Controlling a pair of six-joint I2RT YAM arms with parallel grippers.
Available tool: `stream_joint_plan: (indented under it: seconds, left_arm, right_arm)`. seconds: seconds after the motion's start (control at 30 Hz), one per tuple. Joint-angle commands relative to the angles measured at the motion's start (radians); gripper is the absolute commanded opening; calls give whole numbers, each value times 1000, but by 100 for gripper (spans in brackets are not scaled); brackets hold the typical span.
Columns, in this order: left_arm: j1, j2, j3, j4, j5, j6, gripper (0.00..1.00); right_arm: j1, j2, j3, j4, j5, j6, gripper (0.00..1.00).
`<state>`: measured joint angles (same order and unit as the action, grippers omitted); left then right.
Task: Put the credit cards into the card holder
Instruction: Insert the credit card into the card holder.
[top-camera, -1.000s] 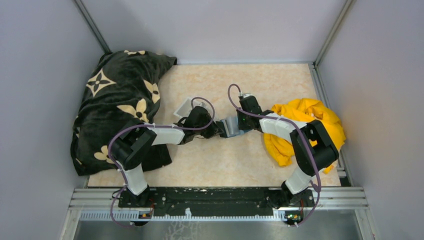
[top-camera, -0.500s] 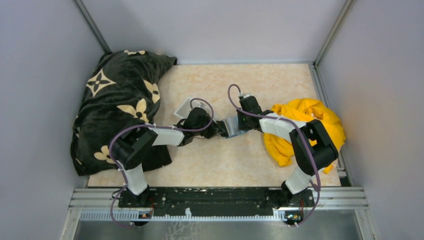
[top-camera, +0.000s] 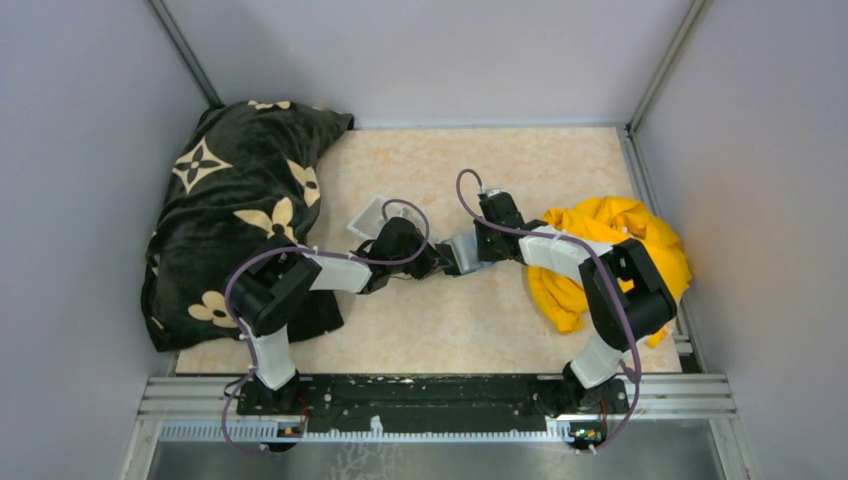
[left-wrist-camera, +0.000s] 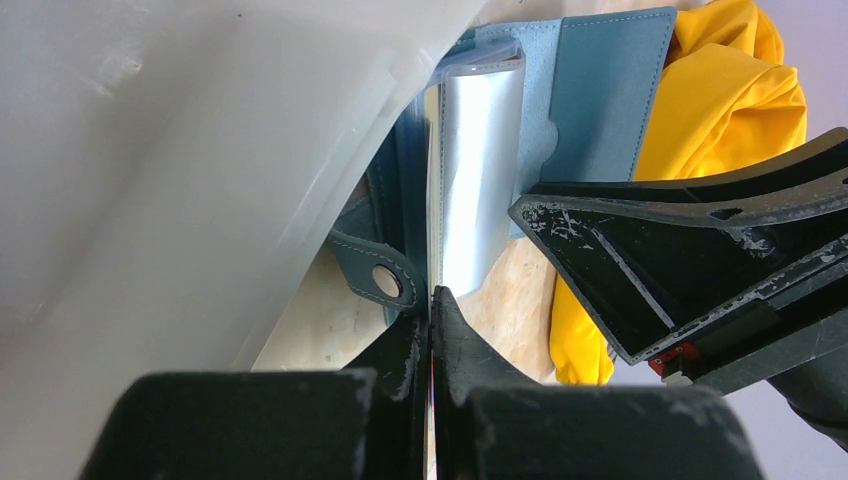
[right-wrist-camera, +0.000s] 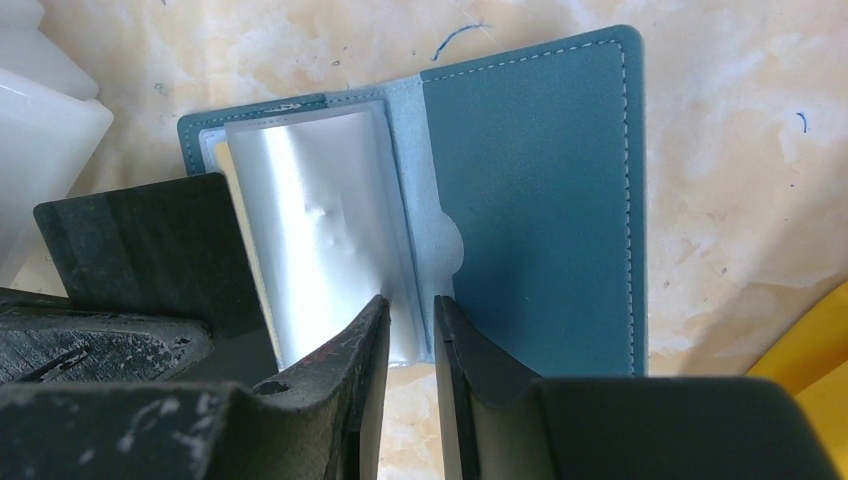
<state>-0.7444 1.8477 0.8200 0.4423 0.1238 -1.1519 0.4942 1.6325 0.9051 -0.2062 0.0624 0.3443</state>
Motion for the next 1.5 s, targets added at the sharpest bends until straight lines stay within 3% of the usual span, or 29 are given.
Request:
stream_joint_plan:
  seconds: [0.0, 0.27, 0.47, 0.87, 1.47]
  left_arm:
    - [-6, 2, -12, -5, -23, 6, 0]
    - [-6, -5, -18, -53, -45, 21, 0]
    - [-6, -5, -15, -60, -49, 24, 0]
    - [-6, -11, -21, -63, -54, 31, 0]
    - [-6, -9, -23, -62, -50, 40, 0]
  right_arm:
    - [-6, -32, 54, 1, 11, -8, 25]
    - [-5, -128, 68, -8, 61, -25, 43]
    - [-6, -169, 79, -10, 137, -24, 43]
    - [-16, -100, 127, -53, 302, -45, 41]
    - [-90, -4, 105, -4, 132, -18, 39]
